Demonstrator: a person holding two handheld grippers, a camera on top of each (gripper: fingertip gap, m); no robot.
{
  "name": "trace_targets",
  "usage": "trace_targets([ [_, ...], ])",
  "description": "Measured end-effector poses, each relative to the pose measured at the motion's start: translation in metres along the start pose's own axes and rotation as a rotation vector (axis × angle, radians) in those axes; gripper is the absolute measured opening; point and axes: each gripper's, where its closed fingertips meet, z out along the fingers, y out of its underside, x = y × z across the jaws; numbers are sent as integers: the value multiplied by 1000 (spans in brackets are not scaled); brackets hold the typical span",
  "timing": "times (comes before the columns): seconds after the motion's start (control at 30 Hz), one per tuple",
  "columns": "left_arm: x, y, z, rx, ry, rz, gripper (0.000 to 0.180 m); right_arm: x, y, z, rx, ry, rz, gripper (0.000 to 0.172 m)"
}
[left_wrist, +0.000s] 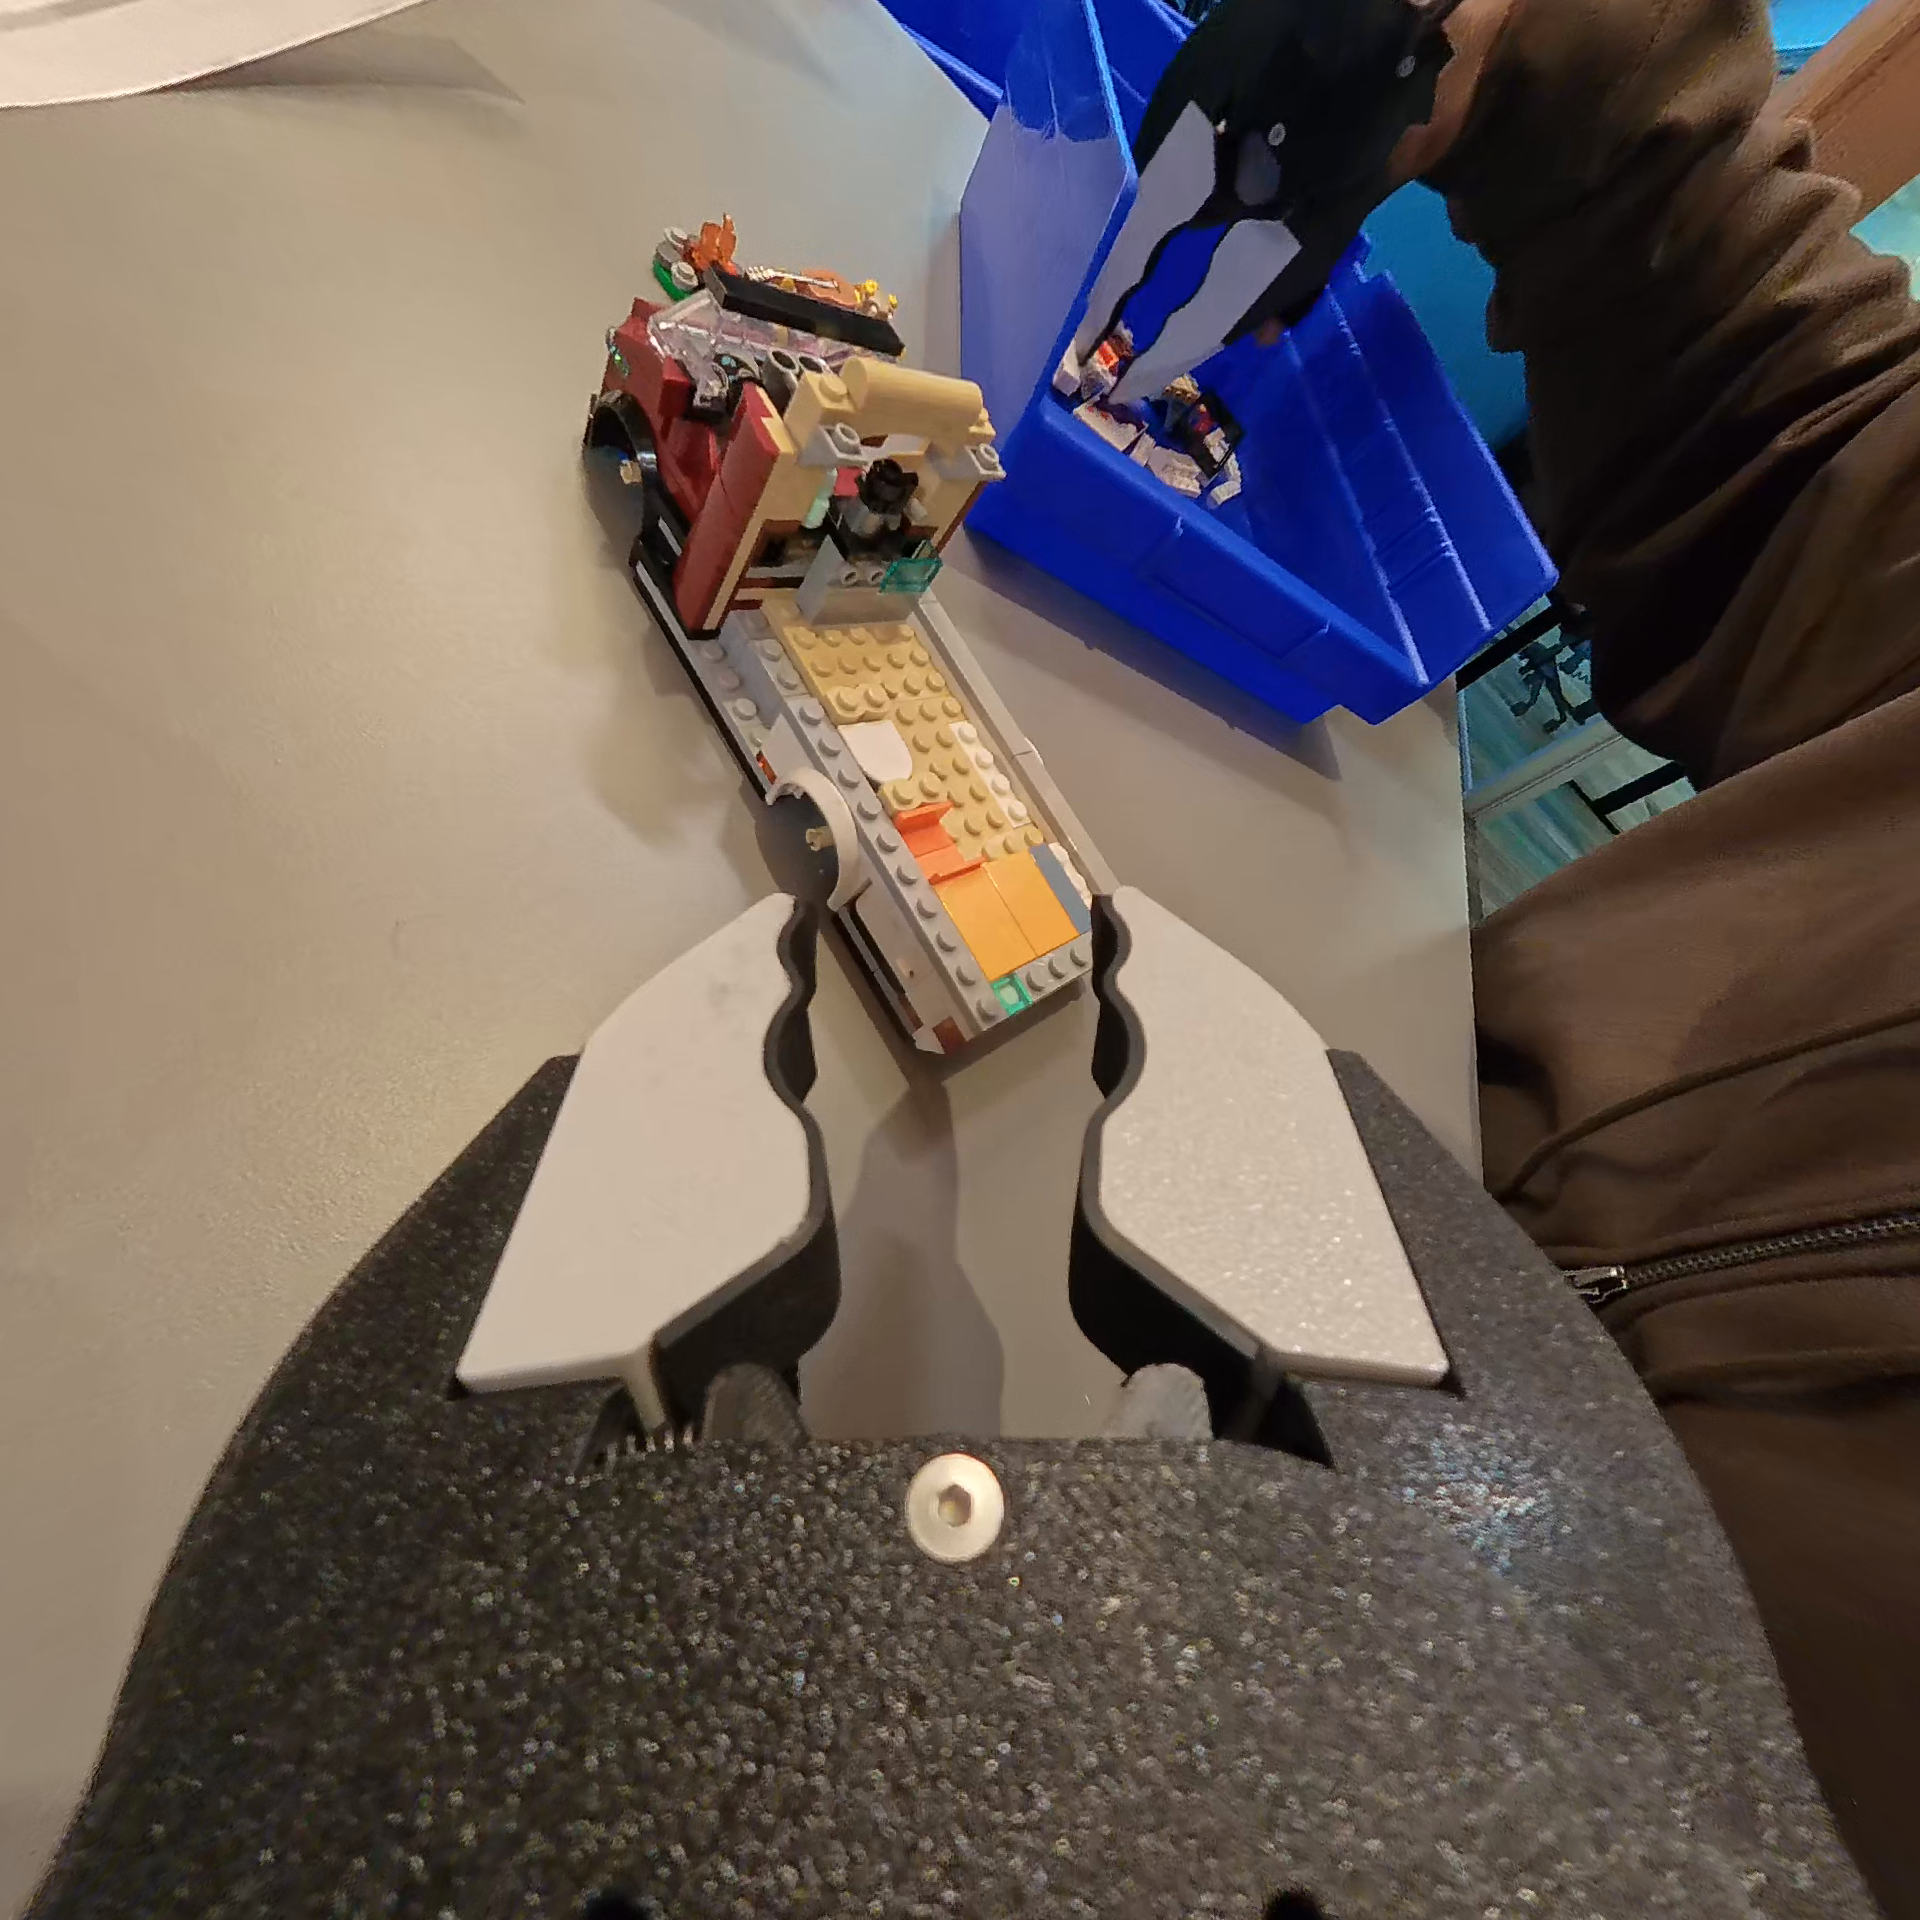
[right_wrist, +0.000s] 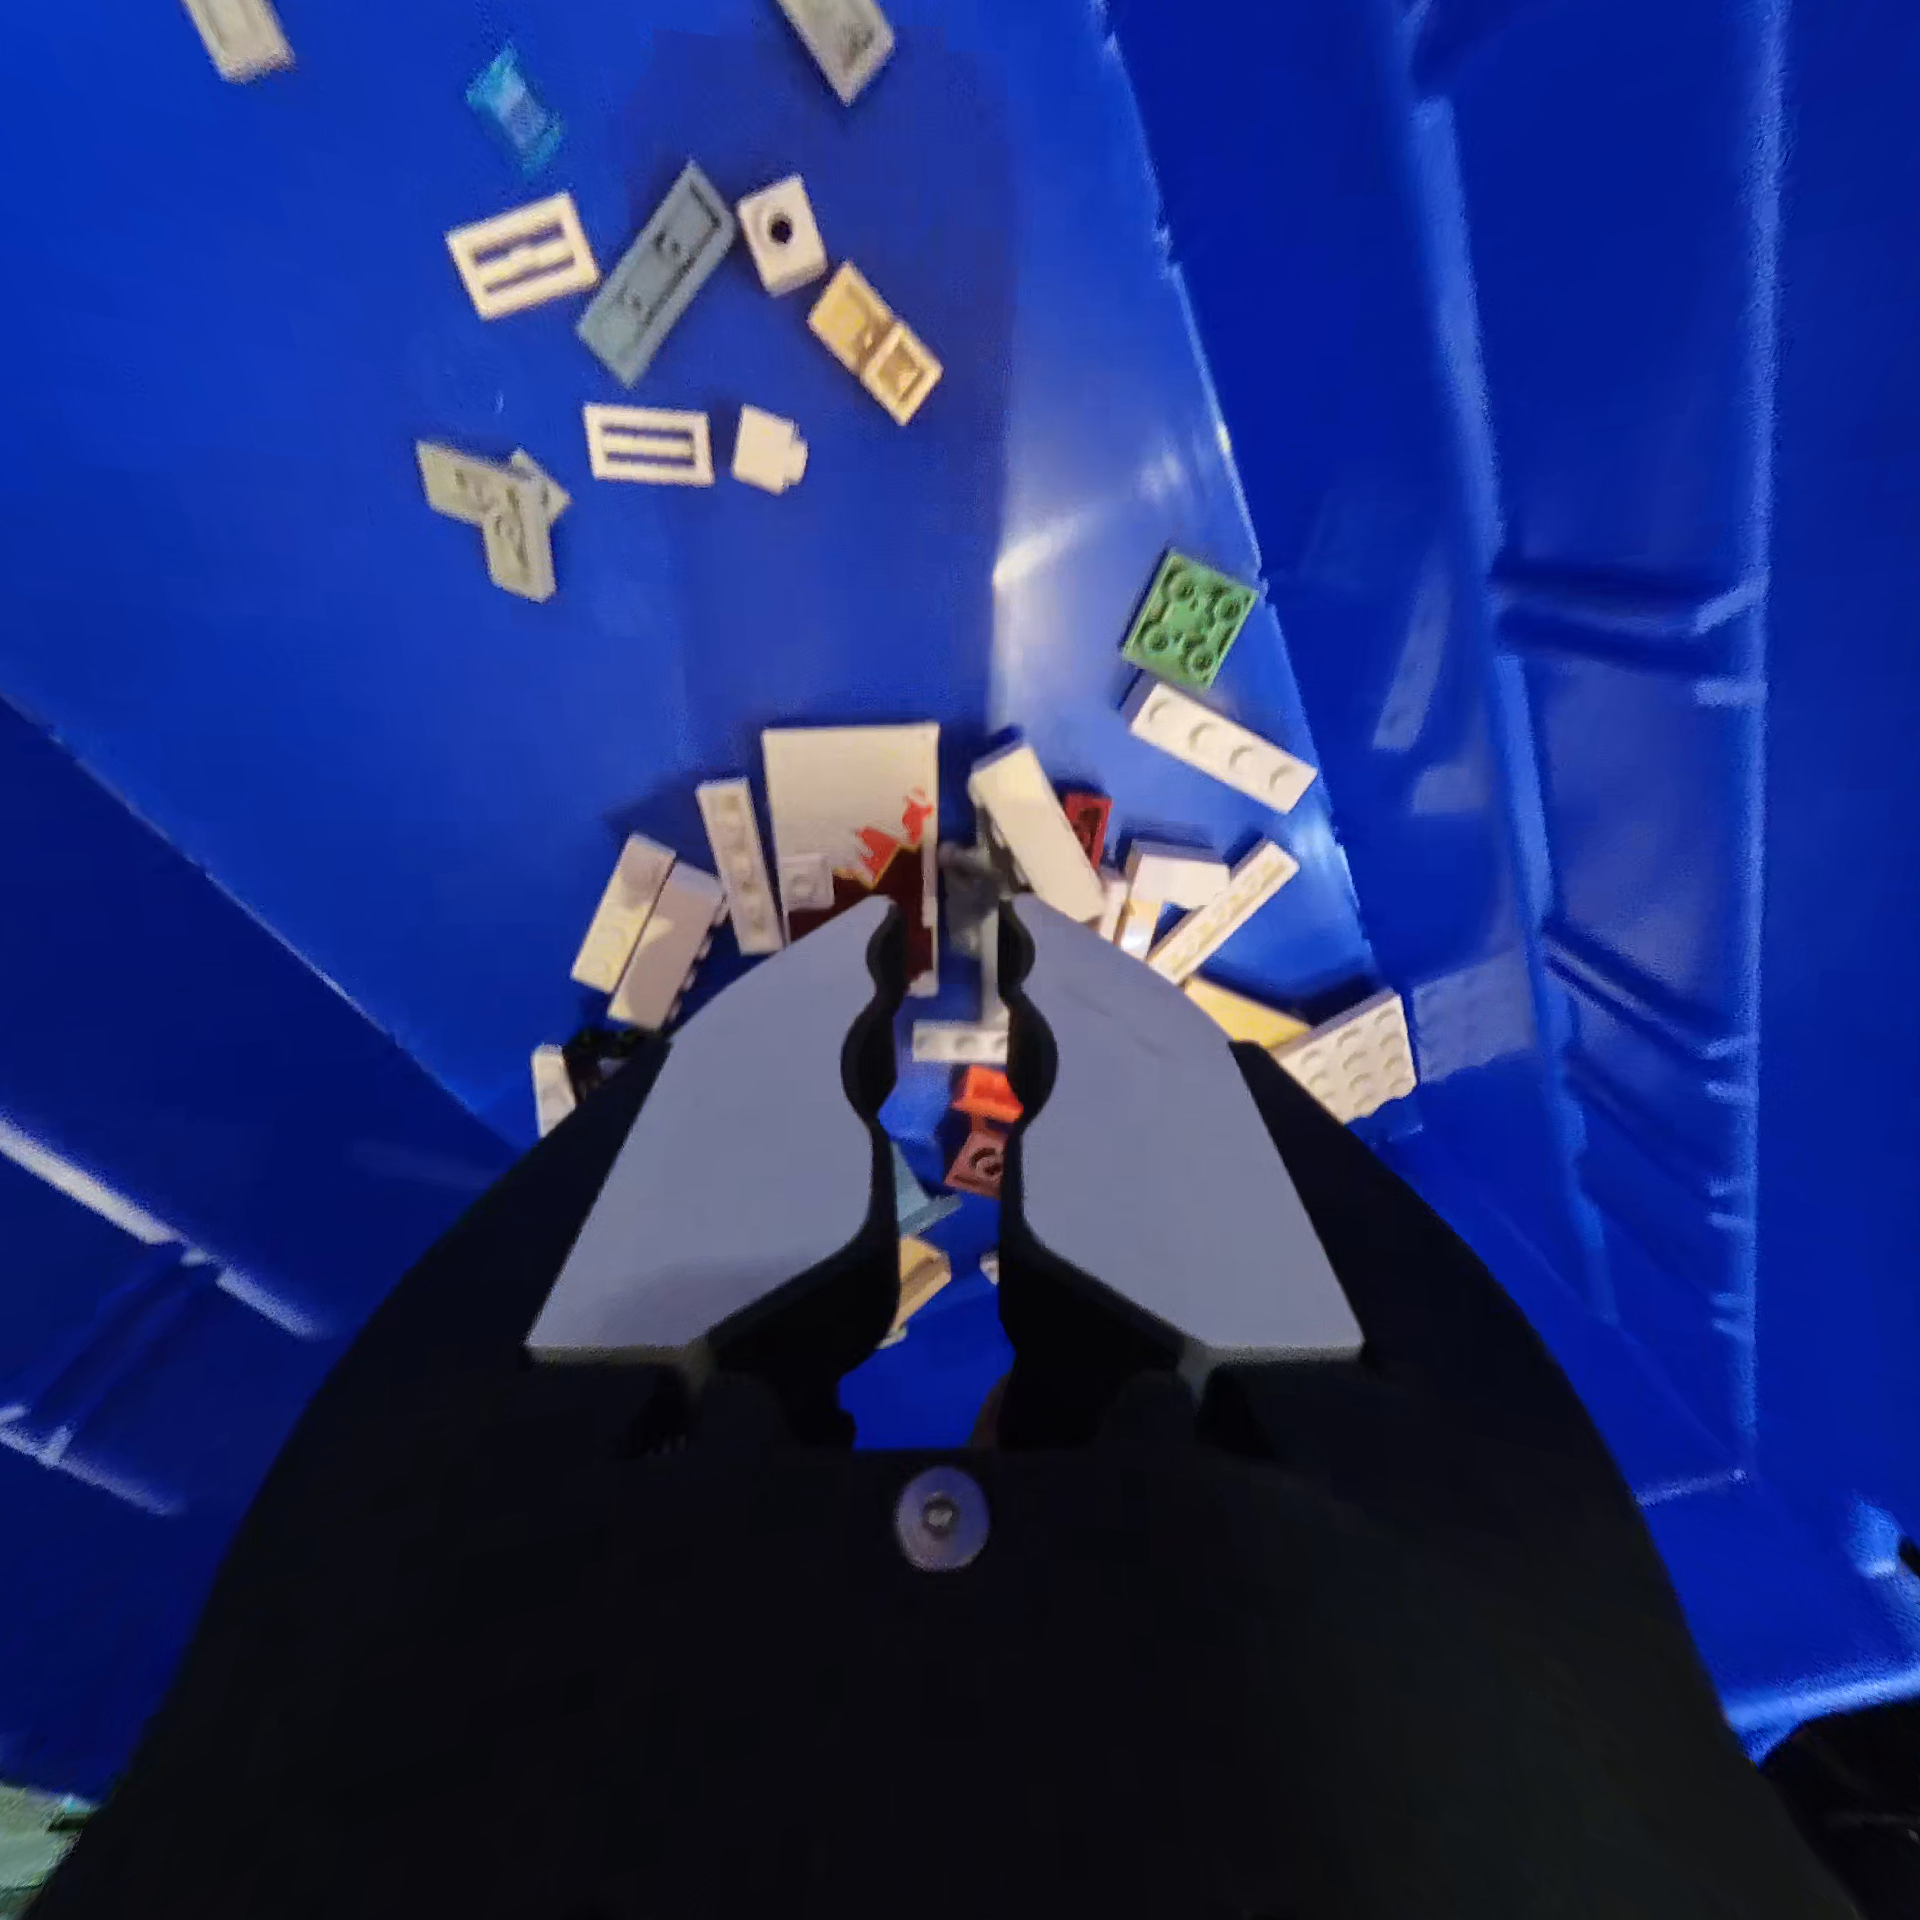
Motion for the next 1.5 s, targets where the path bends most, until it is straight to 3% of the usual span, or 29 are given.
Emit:
trace_targets([
  [0.17, 0, 0, 0, 1, 3, -1, 52, 11, -13, 4, 55, 14, 11, 20],
  [0.43, 2, 1, 0, -8, 12, 0, 52, 4, 18, 2, -3, -7, 52, 16],
  [0.8, 2, 1, 0, -6, 11, 5, 52, 3, 13, 4, 8, 0, 46, 8],
  [1.0, 3, 2, 0, -7, 12, 6, 52, 17, 21, 6, -37, 67, 64, 16],
  [1.5, 3, 3, 0, -12, 10, 11, 52, 11, 14, 8, 5, -11, 104, 8],
])
